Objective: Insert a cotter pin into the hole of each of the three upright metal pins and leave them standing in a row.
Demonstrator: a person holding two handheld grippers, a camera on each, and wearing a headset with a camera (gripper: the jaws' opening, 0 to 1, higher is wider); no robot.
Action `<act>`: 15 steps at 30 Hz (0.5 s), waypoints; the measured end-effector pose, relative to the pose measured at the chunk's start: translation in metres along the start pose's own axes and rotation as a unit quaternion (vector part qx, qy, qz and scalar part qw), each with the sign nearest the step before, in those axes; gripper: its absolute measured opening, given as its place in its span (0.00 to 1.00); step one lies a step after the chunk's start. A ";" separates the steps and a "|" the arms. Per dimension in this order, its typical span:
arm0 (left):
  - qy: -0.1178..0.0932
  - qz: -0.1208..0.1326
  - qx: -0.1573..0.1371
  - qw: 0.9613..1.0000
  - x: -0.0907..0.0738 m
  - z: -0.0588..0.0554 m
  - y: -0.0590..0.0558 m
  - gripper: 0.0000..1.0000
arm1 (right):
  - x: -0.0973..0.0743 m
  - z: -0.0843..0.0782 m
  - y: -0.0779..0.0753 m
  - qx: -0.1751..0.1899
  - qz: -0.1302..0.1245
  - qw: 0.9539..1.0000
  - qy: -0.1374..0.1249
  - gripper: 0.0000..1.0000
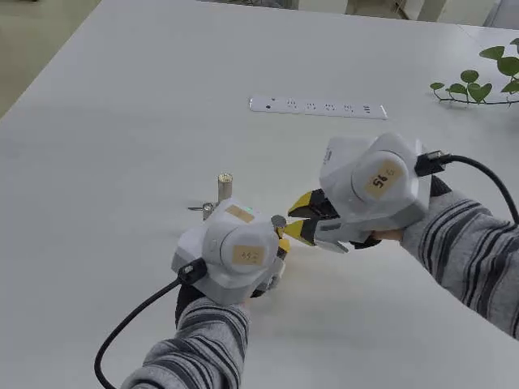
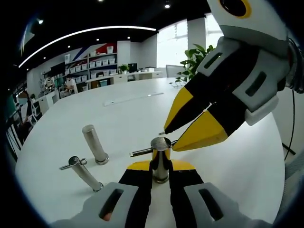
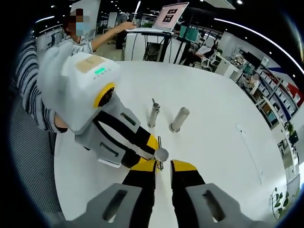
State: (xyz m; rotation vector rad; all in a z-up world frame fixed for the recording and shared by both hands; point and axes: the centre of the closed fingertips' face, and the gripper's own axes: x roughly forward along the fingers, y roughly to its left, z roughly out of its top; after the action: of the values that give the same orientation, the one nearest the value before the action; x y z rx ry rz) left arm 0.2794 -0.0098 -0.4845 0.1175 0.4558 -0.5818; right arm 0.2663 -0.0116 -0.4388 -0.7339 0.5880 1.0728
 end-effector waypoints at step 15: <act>0.005 0.012 -0.003 1.000 0.000 0.000 0.001 0.09 | 0.002 -0.009 0.004 -0.031 -0.001 0.999 0.021 0.00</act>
State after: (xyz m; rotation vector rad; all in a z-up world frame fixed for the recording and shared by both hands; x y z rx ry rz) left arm 0.2800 -0.0093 -0.4846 0.1190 0.4650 -0.5559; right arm 0.2626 -0.0160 -0.4465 -0.8115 0.5925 1.0804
